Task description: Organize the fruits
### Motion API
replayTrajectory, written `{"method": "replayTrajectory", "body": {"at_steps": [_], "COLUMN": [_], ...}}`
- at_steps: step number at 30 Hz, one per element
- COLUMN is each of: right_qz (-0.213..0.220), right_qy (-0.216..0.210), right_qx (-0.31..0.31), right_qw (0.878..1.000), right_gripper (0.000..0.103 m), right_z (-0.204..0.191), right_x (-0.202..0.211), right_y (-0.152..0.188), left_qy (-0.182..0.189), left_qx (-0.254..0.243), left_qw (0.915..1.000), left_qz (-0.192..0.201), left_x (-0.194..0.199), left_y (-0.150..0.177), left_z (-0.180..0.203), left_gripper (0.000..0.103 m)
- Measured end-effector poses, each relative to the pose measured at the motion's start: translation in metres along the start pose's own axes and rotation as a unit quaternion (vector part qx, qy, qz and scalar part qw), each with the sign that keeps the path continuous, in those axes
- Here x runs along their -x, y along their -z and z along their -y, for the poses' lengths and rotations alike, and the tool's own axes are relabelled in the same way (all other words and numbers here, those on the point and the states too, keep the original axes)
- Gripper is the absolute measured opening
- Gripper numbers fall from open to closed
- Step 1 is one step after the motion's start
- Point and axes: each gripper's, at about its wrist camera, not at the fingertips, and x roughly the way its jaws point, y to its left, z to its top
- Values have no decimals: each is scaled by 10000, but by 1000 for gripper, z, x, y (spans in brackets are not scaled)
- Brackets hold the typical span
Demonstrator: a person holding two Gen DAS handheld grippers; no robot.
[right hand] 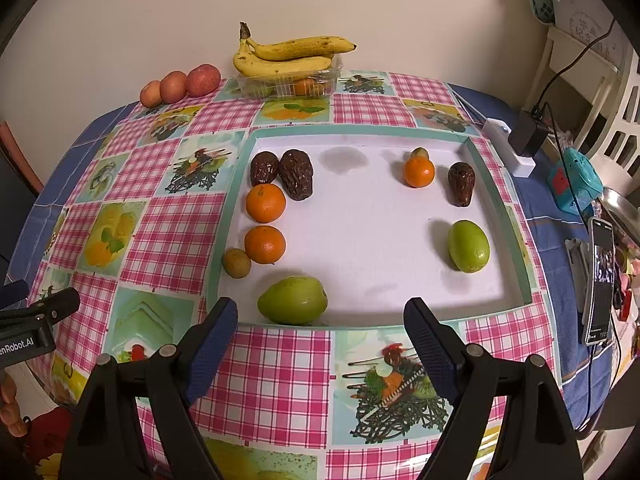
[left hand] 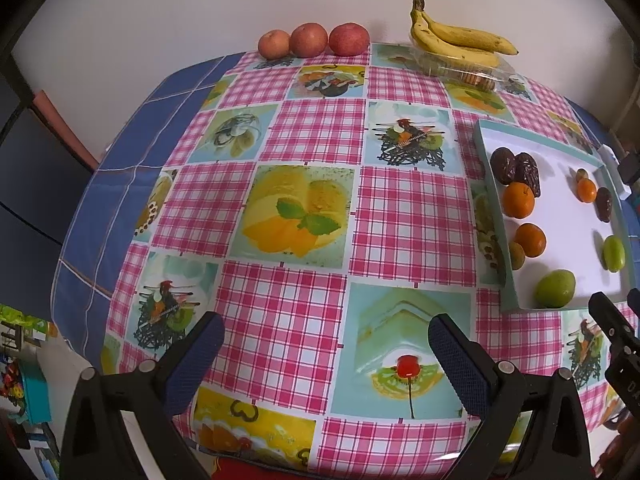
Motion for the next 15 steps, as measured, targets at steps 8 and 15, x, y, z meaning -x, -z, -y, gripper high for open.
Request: {"method": "replayTrajectory", "body": {"at_steps": [8,15], "right_qz": [-1,-24], "right_qy": [6,8], "right_qx": [-1,33], "right_qw": [10000,10000], "right_gripper": [86,86], "right_z": [0,-2], "right_x": [0,-1], "right_y": [0,1], "left_qy": [-2,-2], "left_qx": [34,107], "left_qw": [10000,9999], "left_qz": [3,-5], "left_x": [0,0], "left_y": [0,0], "left_z": [-2,-4], "left_gripper": [103,103]}}
